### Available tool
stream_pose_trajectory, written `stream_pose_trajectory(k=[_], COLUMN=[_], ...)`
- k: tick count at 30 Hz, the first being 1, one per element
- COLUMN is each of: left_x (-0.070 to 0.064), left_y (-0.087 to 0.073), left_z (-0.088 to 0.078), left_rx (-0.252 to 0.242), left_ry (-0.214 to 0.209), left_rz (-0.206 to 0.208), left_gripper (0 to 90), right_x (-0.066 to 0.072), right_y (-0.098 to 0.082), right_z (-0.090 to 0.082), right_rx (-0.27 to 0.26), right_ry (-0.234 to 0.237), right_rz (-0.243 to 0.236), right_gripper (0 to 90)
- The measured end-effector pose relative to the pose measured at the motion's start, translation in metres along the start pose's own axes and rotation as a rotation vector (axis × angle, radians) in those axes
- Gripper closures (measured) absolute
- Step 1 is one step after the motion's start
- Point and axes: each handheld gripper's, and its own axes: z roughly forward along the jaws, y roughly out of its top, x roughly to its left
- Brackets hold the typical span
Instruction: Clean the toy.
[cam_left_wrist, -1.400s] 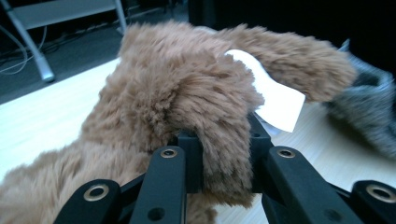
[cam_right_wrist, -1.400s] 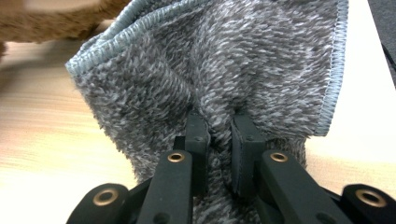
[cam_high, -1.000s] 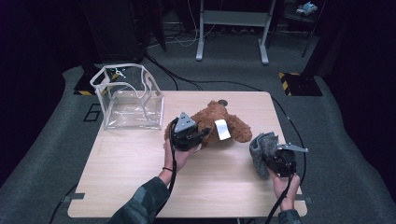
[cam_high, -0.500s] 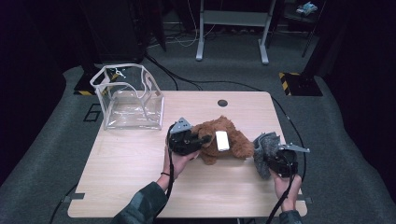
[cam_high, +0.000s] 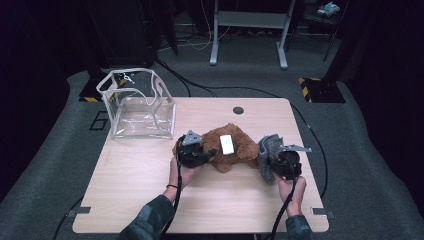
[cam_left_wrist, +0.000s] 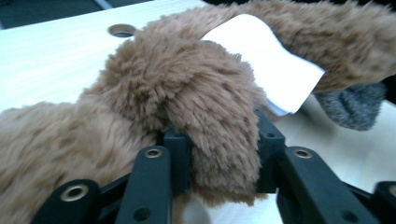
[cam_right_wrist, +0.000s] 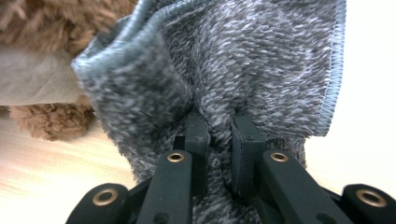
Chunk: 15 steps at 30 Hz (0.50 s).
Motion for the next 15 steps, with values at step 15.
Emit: stream_pose_trajectory(k=[15], left_x=[0.028], left_y=[-0.008], left_z=[-0.029], left_rx=[-0.013], left_ry=[0.299], left_rz=[-0.076], left_gripper=[23.6], right_x=[0.005], right_y=[-0.003], right_z=[0.02], right_rx=[0.052], right_ry=[0.015], right_rz=[0.004], right_gripper=[79.9])
